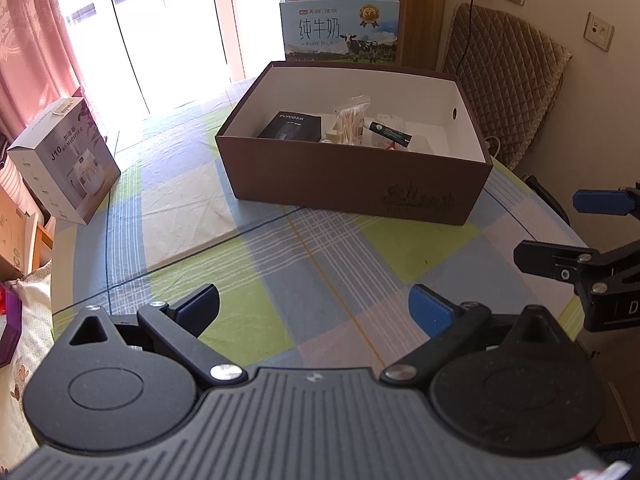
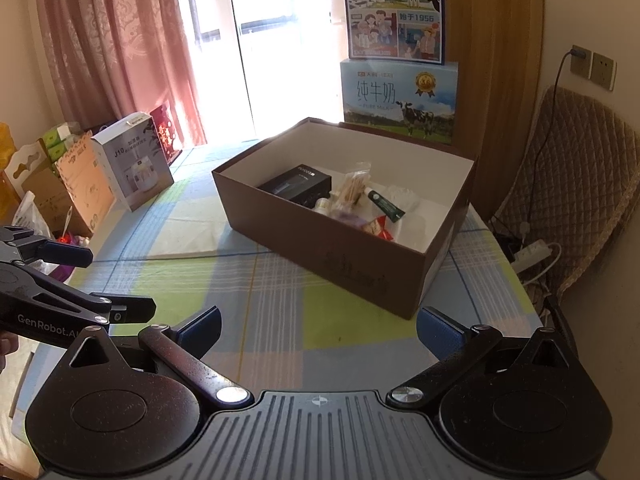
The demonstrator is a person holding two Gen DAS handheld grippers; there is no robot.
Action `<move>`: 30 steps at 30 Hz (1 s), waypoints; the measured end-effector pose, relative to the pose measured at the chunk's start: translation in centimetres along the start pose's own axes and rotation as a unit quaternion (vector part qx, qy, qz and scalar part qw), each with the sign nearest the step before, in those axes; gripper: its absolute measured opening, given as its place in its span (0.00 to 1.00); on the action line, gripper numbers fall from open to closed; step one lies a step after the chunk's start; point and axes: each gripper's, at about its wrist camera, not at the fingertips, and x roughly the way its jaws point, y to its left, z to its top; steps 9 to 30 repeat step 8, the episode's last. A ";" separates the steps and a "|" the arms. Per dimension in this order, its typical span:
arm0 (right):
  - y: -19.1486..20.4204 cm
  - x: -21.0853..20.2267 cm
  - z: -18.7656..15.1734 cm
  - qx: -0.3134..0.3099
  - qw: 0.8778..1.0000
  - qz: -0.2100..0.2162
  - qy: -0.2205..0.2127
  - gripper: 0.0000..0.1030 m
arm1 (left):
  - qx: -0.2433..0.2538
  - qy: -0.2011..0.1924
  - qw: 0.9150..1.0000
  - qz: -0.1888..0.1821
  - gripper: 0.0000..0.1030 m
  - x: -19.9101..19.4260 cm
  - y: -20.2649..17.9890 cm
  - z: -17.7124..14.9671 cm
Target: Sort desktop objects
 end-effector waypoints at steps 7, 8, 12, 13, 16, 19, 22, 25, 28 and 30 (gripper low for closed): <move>-0.2 0.4 -0.2 0.009 1.000 -0.001 0.008 0.98 | 0.004 -0.004 1.000 -0.002 0.97 0.2 -0.3 0.0; -0.3 0.5 -0.2 0.010 1.000 -0.001 0.008 0.98 | 0.003 -0.003 1.000 -0.001 0.97 0.3 -0.3 0.1; -0.3 0.5 -0.2 0.010 1.000 -0.001 0.008 0.98 | 0.003 -0.003 1.000 -0.001 0.97 0.3 -0.3 0.1; -0.3 0.5 -0.2 0.010 1.000 -0.001 0.008 0.98 | 0.003 -0.003 1.000 -0.001 0.97 0.3 -0.3 0.1; -0.3 0.5 -0.2 0.010 1.000 -0.001 0.008 0.98 | 0.003 -0.003 1.000 -0.001 0.97 0.3 -0.3 0.1; -0.3 0.5 -0.2 0.010 1.000 -0.001 0.008 0.98 | 0.003 -0.003 1.000 -0.001 0.97 0.3 -0.3 0.1; -0.3 0.5 -0.2 0.010 1.000 -0.001 0.008 0.98 | 0.003 -0.003 1.000 -0.001 0.97 0.3 -0.3 0.1; -0.3 0.5 -0.2 0.010 1.000 -0.001 0.008 0.98 | 0.003 -0.003 1.000 -0.001 0.97 0.3 -0.3 0.1; -0.3 0.5 -0.2 0.010 1.000 -0.001 0.008 0.98 | 0.003 -0.003 1.000 -0.001 0.97 0.3 -0.3 0.1; -0.3 0.5 -0.2 0.010 1.000 -0.001 0.008 0.98 | 0.003 -0.003 1.000 -0.001 0.97 0.3 -0.3 0.1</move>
